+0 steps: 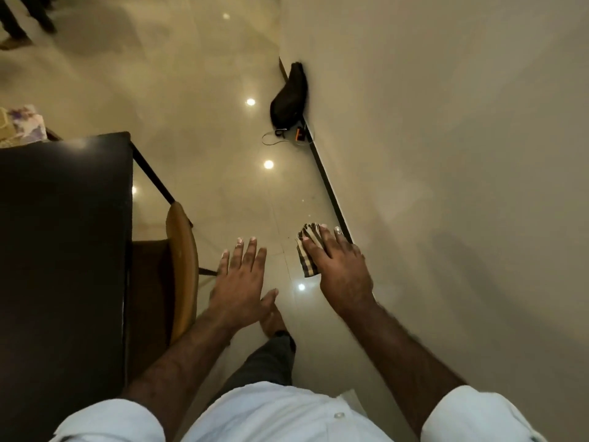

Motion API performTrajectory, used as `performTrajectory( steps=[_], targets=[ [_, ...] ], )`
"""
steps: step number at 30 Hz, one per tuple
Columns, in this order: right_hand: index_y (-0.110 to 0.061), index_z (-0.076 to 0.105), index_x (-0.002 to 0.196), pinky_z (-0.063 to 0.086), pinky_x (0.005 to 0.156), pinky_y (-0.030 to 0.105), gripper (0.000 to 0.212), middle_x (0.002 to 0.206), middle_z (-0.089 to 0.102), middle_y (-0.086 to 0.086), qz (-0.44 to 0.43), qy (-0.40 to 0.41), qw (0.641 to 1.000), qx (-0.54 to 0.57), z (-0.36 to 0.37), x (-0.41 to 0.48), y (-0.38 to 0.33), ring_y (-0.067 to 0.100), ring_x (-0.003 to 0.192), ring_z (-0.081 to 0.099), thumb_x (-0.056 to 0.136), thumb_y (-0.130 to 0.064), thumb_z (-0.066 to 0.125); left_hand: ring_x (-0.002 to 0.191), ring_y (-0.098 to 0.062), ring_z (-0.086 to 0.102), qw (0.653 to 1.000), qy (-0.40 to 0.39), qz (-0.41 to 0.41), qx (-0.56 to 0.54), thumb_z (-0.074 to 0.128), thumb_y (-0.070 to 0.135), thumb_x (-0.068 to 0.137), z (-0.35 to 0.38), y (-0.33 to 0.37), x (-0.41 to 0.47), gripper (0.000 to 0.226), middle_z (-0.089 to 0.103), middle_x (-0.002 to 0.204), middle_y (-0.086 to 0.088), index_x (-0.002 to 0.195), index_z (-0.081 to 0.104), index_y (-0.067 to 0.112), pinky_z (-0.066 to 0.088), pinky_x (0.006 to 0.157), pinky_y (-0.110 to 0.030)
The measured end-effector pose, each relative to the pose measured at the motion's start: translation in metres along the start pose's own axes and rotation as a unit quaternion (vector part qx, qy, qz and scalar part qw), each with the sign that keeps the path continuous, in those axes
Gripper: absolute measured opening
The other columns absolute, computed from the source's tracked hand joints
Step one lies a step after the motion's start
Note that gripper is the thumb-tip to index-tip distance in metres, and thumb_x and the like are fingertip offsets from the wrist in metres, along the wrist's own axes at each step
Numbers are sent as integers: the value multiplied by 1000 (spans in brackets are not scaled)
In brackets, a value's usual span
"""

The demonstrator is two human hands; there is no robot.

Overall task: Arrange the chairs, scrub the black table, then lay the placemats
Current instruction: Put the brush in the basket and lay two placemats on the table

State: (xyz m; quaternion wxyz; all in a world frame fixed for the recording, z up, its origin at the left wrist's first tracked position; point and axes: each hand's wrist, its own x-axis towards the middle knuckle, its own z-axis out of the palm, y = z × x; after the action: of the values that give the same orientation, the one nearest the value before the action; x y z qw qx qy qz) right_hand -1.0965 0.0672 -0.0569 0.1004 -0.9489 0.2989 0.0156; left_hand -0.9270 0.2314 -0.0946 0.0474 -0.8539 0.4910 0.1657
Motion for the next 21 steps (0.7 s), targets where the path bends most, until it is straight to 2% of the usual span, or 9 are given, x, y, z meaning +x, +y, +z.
performTrajectory(
  steps=[2, 5, 6, 9, 12, 15, 17, 21],
  targets=[
    [-25, 52, 164, 50, 110, 66, 88, 168, 50, 17, -25, 7, 1000, 8, -10, 47, -2, 49, 152, 49, 85, 3, 79, 168, -36, -23, 1000, -15, -10, -16, 39, 75, 104, -19, -15, 34, 105, -27, 181, -11, 175, -13, 17, -4, 137, -59],
    [-23, 45, 169, 52, 111, 65, 79, 170, 48, 14, -75, 22, 997, 16, -26, 121, -10, 46, 154, 48, 93, -5, 56, 168, -35, -22, 999, 21, -18, -33, 36, 77, 102, -51, -49, 94, 106, -27, 181, -10, 175, -16, 18, -6, 137, -58],
    [-22, 44, 169, 53, 112, 65, 79, 171, 47, 15, -86, 16, 996, 12, -30, 145, -12, 46, 154, 48, 93, -5, 55, 169, -35, -20, 999, 34, -19, -35, 36, 77, 102, -58, -61, 113, 107, -25, 182, -10, 175, -15, 18, -5, 137, -57],
    [-19, 45, 168, 50, 113, 66, 92, 170, 48, 15, -97, 2, 995, 12, -37, 216, -20, 46, 155, 46, 85, 6, 76, 169, -36, -18, 998, 25, -39, -46, 40, 76, 101, -76, -94, 158, 109, -22, 182, -11, 175, -13, 16, -4, 136, -57],
    [-22, 43, 170, 49, 115, 64, 102, 172, 46, 12, -118, -11, 993, 19, -43, 282, -26, 44, 158, 44, 80, 9, 79, 169, -34, -21, 994, 44, -70, -70, 39, 78, 99, -91, -120, 202, 111, -26, 181, -9, 175, -16, 18, -6, 135, -56],
    [-22, 45, 168, 52, 113, 63, 110, 170, 49, 13, -147, -31, 989, 12, -41, 365, -19, 44, 155, 48, 72, 6, 90, 168, -34, -22, 990, 25, -108, -83, 38, 79, 98, -104, -145, 256, 113, -29, 180, -9, 173, -21, 17, -7, 136, -56],
    [-24, 42, 168, 51, 112, 62, 111, 169, 50, 12, -165, -20, 986, 1, -39, 424, -19, 43, 154, 50, 72, 8, 88, 168, -34, -23, 988, 17, -132, -84, 38, 79, 99, -116, -163, 294, 114, -30, 180, -9, 172, -23, 17, -7, 136, -56],
    [-24, 46, 166, 51, 112, 61, 100, 166, 54, 13, -203, -48, 978, 5, -38, 521, -24, 43, 150, 54, 78, 9, 81, 169, -34, -22, 981, 10, -176, -84, 39, 78, 100, -140, -196, 355, 114, -29, 181, -9, 172, -23, 15, -5, 137, -55]
  ],
)
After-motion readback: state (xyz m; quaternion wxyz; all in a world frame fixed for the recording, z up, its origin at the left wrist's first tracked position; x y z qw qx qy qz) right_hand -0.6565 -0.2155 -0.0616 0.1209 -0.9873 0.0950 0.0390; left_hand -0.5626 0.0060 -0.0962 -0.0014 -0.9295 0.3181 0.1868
